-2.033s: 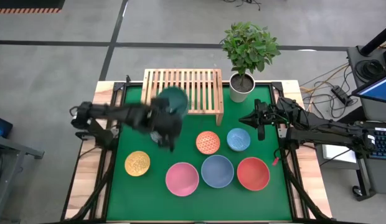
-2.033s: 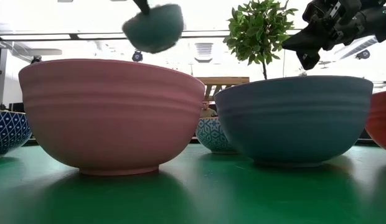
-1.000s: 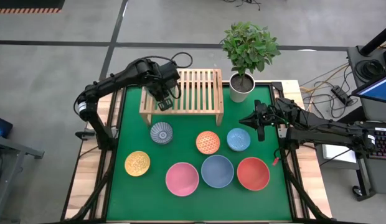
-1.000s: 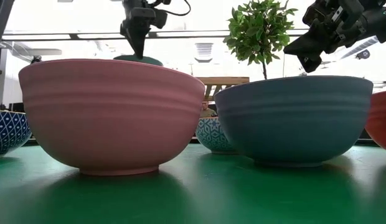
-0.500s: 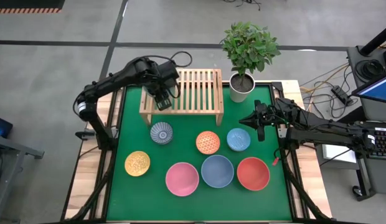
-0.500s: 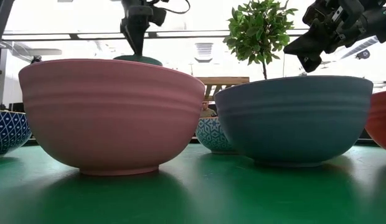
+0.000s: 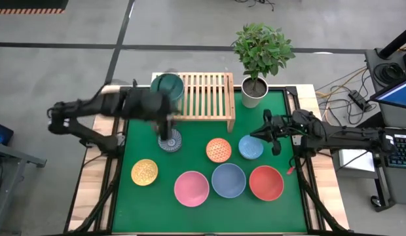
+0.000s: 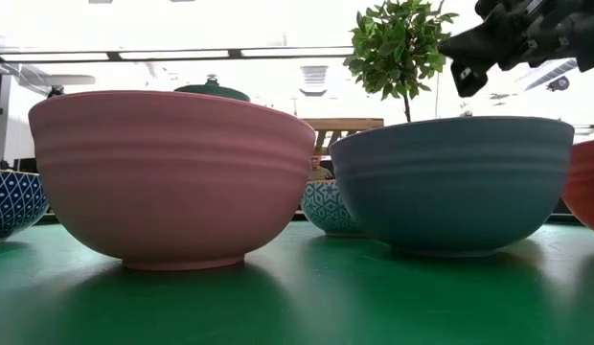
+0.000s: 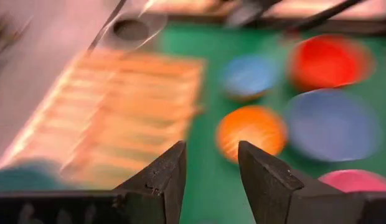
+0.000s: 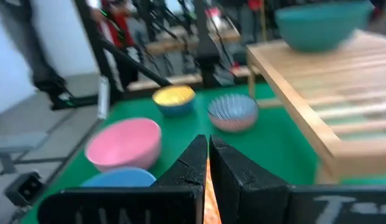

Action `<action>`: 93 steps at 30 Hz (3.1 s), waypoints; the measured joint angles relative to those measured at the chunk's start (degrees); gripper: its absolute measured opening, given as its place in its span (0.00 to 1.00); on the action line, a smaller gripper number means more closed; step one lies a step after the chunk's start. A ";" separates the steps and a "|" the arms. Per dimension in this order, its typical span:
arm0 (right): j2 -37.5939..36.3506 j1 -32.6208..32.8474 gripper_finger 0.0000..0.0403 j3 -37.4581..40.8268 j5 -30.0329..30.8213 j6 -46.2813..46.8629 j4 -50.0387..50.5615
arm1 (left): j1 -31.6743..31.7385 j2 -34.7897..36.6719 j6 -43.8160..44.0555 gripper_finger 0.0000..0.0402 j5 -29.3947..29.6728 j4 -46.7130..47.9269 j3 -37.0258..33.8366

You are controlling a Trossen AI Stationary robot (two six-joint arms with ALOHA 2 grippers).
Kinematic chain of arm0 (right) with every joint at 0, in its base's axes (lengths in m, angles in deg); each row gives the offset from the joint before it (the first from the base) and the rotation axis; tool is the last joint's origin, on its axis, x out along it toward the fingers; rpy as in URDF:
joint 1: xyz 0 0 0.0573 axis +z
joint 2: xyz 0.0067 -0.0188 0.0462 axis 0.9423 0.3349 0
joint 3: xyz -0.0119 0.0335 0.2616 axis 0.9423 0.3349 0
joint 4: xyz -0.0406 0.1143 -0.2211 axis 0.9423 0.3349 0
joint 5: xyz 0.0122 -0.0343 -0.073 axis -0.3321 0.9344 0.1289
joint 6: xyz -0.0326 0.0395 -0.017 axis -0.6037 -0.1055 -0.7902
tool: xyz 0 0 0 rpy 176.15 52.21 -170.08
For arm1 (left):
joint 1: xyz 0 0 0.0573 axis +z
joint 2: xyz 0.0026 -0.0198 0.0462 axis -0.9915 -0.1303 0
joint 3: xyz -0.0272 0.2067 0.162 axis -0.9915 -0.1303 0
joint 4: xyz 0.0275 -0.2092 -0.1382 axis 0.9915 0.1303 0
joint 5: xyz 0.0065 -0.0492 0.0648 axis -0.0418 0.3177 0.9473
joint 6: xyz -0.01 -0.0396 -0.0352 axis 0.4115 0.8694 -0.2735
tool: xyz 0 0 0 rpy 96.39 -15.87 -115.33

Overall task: Place and stack bowls onto a shelf
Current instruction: Put the small orange bowl on the shelf

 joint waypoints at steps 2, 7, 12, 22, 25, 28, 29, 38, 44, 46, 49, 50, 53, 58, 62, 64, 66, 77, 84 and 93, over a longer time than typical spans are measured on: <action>0.02 1.51 0.02 1.22 0.00 0.00 -3.72 | -6.91 4.35 -0.50 0.31 -0.03 -10.81 -8.57; 1.04 4.06 0.02 2.26 0.09 1.12 -7.20 | -22.61 12.25 -3.48 0.31 1.26 -31.37 -27.85; 3.10 5.56 0.02 2.26 0.53 1.14 -9.13 | -33.19 17.06 -3.92 0.31 8.75 -43.35 -41.65; 11.61 6.15 0.02 2.26 0.57 0.79 -18.44 | -36.73 21.15 -2.48 0.31 13.68 -61.59 -56.45; 14.94 6.15 0.02 2.01 0.59 0.81 -21.21 | -36.73 21.71 -2.02 0.31 14.21 -62.03 -57.56; 18.19 6.15 0.02 0.53 0.59 0.78 -21.44 | -36.73 22.01 -1.78 0.31 14.59 -62.40 -58.51; 19.19 6.15 0.02 -0.05 0.59 0.68 -21.44 | -36.73 22.11 -1.74 0.31 14.62 -62.61 -58.68; 27.87 6.13 0.02 -6.62 0.59 -1.29 -20.99 | -36.68 22.32 -1.71 0.31 15.07 -62.58 -59.17; 31.50 6.22 0.02 -9.85 0.03 -0.50 -20.96 | -36.68 22.21 -1.83 0.31 15.10 -62.38 -59.26; 32.33 6.47 0.02 -10.38 -0.04 -0.42 -20.85 | -36.68 22.21 -1.98 0.31 15.35 -62.13 -59.31; 33.16 7.06 0.02 -11.20 -0.06 -0.44 -20.89 | -36.68 22.30 -2.28 0.31 16.35 -62.11 -59.31; 33.36 7.28 0.02 -11.44 -0.08 -0.56 -20.88 | -36.68 22.32 -2.29 0.31 16.83 -62.07 -59.31; 33.79 7.68 0.02 -11.97 -0.11 -0.87 -20.87 | -36.68 22.32 -2.15 0.31 18.77 -61.96 -59.31; 33.63 8.57 0.02 -12.97 0.04 -0.99 -19.82 | -36.66 22.35 -2.06 0.31 21.61 -60.53 -59.31; 33.70 10.30 0.02 -14.88 0.02 -1.49 -17.72 | -36.68 22.55 -1.47 0.31 27.82 -58.15 -59.31; 33.68 11.43 0.02 -16.38 0.16 -1.49 -15.58 | -36.60 22.56 -1.20 0.31 30.74 -57.31 -59.31; 33.71 12.67 0.02 -18.04 0.72 -1.47 -12.80 | -36.49 22.63 -1.33 0.31 31.56 -57.35 -59.31; 34.06 16.00 0.02 -27.86 9.92 1.32 7.12 | -36.20 22.69 -3.80 0.31 33.25 -57.33 -59.31; 35.19 16.01 0.02 -31.50 10.12 3.79 13.72 | -36.16 24.01 -8.29 0.31 37.46 -57.30 -59.13; 38.83 16.01 0.02 -37.24 10.12 4.68 18.30 | -35.02 30.15 -16.94 0.31 37.02 -52.58 -59.34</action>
